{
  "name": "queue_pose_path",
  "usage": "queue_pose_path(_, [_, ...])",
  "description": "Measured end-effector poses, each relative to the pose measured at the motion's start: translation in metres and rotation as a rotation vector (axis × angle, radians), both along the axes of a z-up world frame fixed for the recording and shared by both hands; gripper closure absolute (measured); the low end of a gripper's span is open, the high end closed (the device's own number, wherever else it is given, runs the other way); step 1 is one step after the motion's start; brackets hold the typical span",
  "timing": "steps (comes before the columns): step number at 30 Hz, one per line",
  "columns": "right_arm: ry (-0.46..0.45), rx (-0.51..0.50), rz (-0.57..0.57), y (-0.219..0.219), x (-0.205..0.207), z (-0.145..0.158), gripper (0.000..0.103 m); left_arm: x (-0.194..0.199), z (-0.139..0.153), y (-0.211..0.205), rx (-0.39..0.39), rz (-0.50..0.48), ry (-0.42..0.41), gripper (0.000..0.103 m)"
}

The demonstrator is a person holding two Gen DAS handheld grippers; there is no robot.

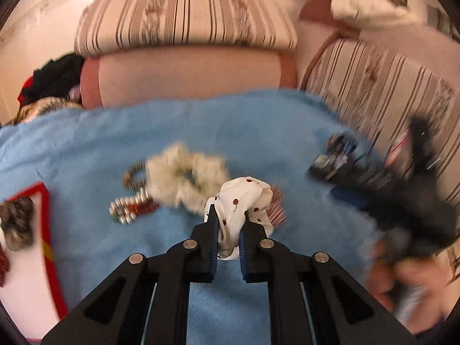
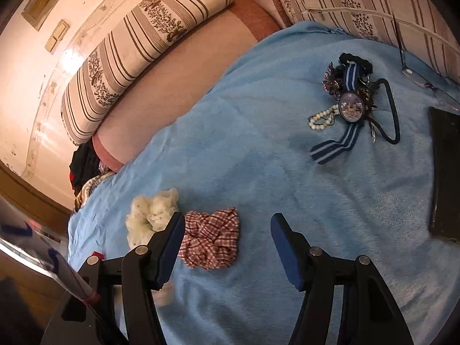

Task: Organize jewelry
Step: 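Grasp the red gingham scrunchie with the right tool while left tool holds its scrunchie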

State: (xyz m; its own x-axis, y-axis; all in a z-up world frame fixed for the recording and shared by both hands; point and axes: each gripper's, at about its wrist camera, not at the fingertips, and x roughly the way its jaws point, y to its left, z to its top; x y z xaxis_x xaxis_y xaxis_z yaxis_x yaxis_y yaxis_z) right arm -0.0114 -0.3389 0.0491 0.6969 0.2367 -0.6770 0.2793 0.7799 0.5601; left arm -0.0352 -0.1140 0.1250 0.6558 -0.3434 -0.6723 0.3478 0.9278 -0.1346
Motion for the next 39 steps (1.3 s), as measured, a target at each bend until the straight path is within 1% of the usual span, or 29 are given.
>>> queue_pose_path(3, [-0.007,-0.024,-0.007,-0.001,-0.003,0.004,0.036,-0.017,0.051,0.0,-0.066,-0.011,-0.056,0.092])
queue_pose_path(5, [-0.005,-0.037,-0.025,-0.006,-0.007,0.004,0.036,-0.026,0.077,-0.006,-0.103,-0.018,-0.08,0.092])
queue_pose_path(7, [0.002,-0.044,-0.041,-0.013,-0.011,0.003,0.036,-0.035,0.104,-0.014,-0.154,-0.047,-0.084,0.092])
queue_pose_path(9, [0.01,-0.053,-0.056,-0.019,-0.014,0.001,0.036,-0.047,0.133,-0.022,-0.203,-0.085,-0.106,0.092])
queue_pose_path(11, [0.019,-0.059,-0.059,-0.021,-0.015,-0.001,0.036,-0.058,0.15,-0.028,-0.216,-0.114,-0.134,0.091])
queue_pose_path(13, [0.027,-0.064,-0.057,-0.021,-0.014,-0.003,0.036,-0.064,0.156,-0.029,-0.211,-0.126,-0.158,0.091])
queue_pose_path(15, [0.03,-0.063,-0.045,-0.017,-0.011,-0.003,0.036,-0.063,0.149,-0.022,-0.191,-0.113,-0.154,0.091])
queue_pose_path(17, [0.034,-0.057,-0.022,-0.009,-0.006,-0.006,0.036,-0.057,0.135,-0.011,-0.185,-0.097,-0.128,0.091])
queue_pose_path(20, [0.053,-0.054,0.014,0.005,0.004,-0.014,0.036,-0.045,0.1,0.013,-0.159,-0.048,-0.07,0.091])
queue_pose_path(22, [0.069,-0.068,0.044,0.017,0.012,-0.018,0.036,-0.041,0.079,0.029,-0.138,-0.018,-0.05,0.091])
queue_pose_path(26, [0.105,-0.111,0.077,0.034,0.026,-0.028,0.036,-0.032,0.039,0.066,-0.098,0.037,-0.038,0.091])
queue_pose_path(28, [0.126,-0.158,0.081,0.042,0.033,-0.034,0.036,-0.027,0.023,0.079,-0.089,0.051,-0.027,0.091])
queue_pose_path(30, [0.152,-0.198,0.082,0.048,0.041,-0.041,0.036,-0.022,0.011,0.089,-0.084,0.057,-0.028,0.091])
queue_pose_path(32, [0.171,-0.201,0.081,0.052,0.046,-0.05,0.036,-0.017,-0.001,0.096,-0.085,0.055,-0.032,0.091])
queue_pose_path(34, [0.154,-0.254,0.076,0.06,0.049,-0.051,0.037,-0.013,-0.012,0.101,-0.09,0.048,-0.037,0.091])
queue_pose_path(35, [0.147,-0.279,0.083,0.065,0.051,-0.05,0.056,-0.011,-0.016,0.103,-0.091,0.043,-0.042,0.091])
queue_pose_path(36, [0.142,-0.288,0.102,0.07,0.052,-0.051,0.083,-0.009,-0.021,0.105,-0.088,0.04,-0.05,0.091])
queue_pose_path(37, [0.141,-0.292,0.114,0.073,0.053,-0.052,0.087,-0.007,-0.023,0.106,-0.086,0.038,-0.06,0.091])
queue_pose_path(39, [0.133,-0.319,0.11,0.077,0.051,-0.049,0.091,-0.006,-0.027,0.109,-0.082,0.034,-0.079,0.091])
